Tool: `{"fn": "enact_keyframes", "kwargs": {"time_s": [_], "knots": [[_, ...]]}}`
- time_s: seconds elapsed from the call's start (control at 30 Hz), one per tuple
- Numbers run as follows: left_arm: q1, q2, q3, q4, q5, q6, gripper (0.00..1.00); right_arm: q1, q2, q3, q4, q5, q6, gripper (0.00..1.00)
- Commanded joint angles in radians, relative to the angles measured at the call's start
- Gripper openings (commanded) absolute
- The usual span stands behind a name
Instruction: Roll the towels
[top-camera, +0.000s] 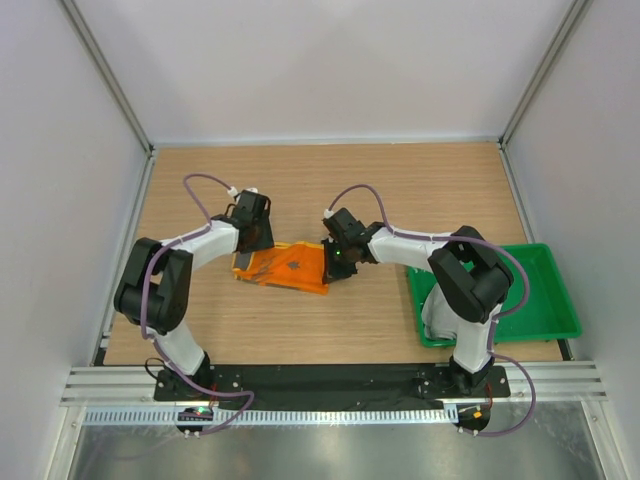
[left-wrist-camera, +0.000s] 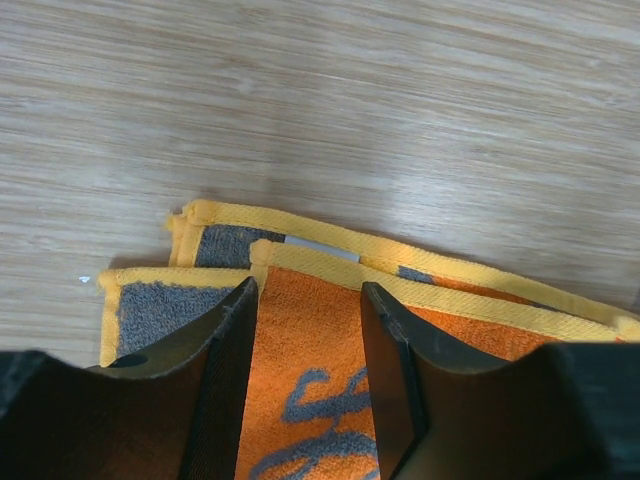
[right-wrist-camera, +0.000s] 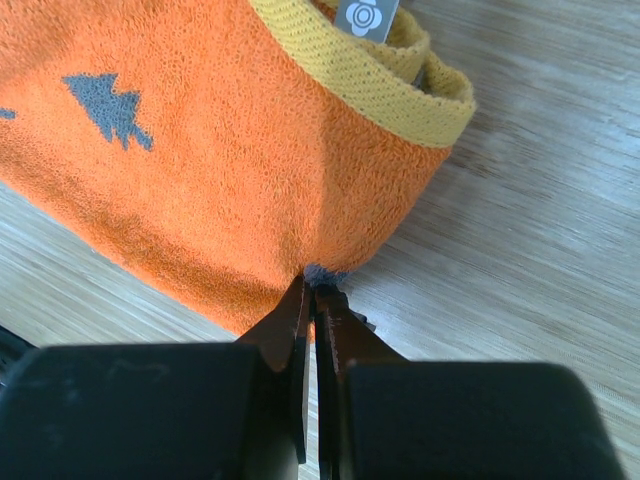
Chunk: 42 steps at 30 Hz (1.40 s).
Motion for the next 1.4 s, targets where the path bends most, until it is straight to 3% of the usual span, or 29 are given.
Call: {"fn": "enact_keyframes", "kwargs": {"time_s": [0.0, 0.2, 0.47, 0.57, 0.7, 0.9, 1.23, 1.33, 1.37], "knots": [[0.004, 0.02, -0.004, 0.046, -0.043, 0.0, 0.47, 0.005, -0.016, 0.001, -0.088, 0.053, -0.037, 0.02], [0.002, -0.026, -0.024, 0.06, -0.083, 0.006, 0.52, 0.005, -0.013, -0.006, -0.091, 0.056, -0.039, 0.02], [0.002, 0.0, -0.023, 0.057, -0.076, 0.008, 0.51, 0.003, -0.004, 0.0, -0.094, 0.056, -0.037, 0.01], [0.002, 0.01, -0.027, 0.062, -0.074, 0.008, 0.45, 0.005, -0.001, 0.0, -0.097, 0.059, -0.037, 0.01], [0.002, 0.01, -0.021, 0.06, -0.083, 0.015, 0.26, 0.003, -0.002, -0.006, -0.101, 0.06, -0.037, 0.01], [0.002, -0.015, 0.03, 0.026, -0.146, 0.047, 0.12, 0.005, -0.024, -0.031, -0.109, 0.068, -0.037, 0.01], [0.004, -0.04, 0.071, -0.047, -0.273, 0.097, 0.13, 0.019, -0.037, -0.054, -0.118, 0.069, -0.032, 0.01], [0.004, -0.041, 0.07, -0.066, -0.286, 0.089, 0.14, 0.022, -0.034, -0.045, -0.126, 0.071, -0.032, 0.08], [0.005, -0.046, 0.065, -0.081, -0.301, 0.084, 0.18, 0.025, -0.034, -0.037, -0.129, 0.073, -0.035, 0.15]]}}
